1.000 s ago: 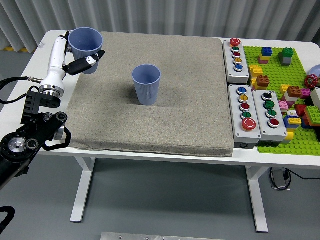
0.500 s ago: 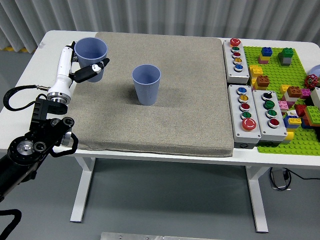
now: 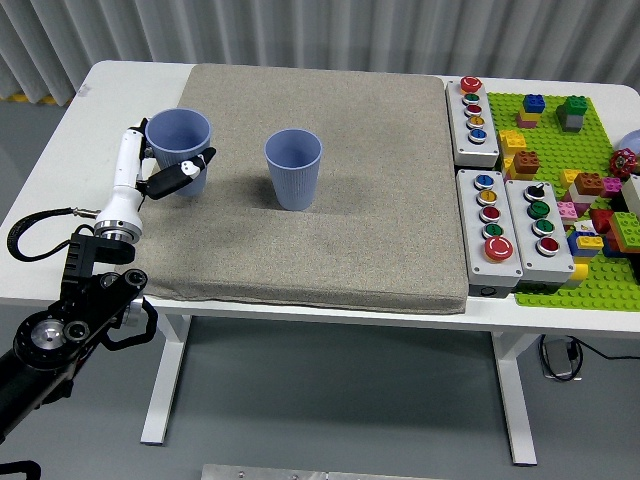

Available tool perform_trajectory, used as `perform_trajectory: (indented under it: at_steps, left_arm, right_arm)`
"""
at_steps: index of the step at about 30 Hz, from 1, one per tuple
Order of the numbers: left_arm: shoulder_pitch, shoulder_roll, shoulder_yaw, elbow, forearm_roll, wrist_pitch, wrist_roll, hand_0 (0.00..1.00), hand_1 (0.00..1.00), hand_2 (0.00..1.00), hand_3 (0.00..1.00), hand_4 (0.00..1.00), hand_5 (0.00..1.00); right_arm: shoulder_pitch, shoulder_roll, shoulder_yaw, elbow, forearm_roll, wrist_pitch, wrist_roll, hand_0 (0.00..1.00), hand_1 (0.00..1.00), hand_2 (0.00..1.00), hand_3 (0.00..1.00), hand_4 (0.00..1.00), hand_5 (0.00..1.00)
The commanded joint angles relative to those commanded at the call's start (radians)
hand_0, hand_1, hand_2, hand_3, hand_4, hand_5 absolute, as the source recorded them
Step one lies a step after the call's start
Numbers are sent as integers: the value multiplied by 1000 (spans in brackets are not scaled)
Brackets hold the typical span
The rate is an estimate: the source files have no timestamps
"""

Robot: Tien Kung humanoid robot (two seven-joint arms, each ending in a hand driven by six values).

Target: Pick cup pour cup place

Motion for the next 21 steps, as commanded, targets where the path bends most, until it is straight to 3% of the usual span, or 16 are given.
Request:
perform_trajectory:
  at_steps: [13, 21]
  left_arm:
    - [100, -20, -23, -79, 50, 17, -3, 475, 491, 543, 517, 782, 293]
    - [122, -28, -26, -77, 42, 5, -14, 476, 490, 543, 516, 780, 294]
  right_arm:
    - [-3, 0, 13, 0, -14, 2, 1, 695, 675, 609, 611, 2, 315]
    - [-4, 2, 14, 0, -19, 3, -1, 695, 675, 609, 611, 2, 316]
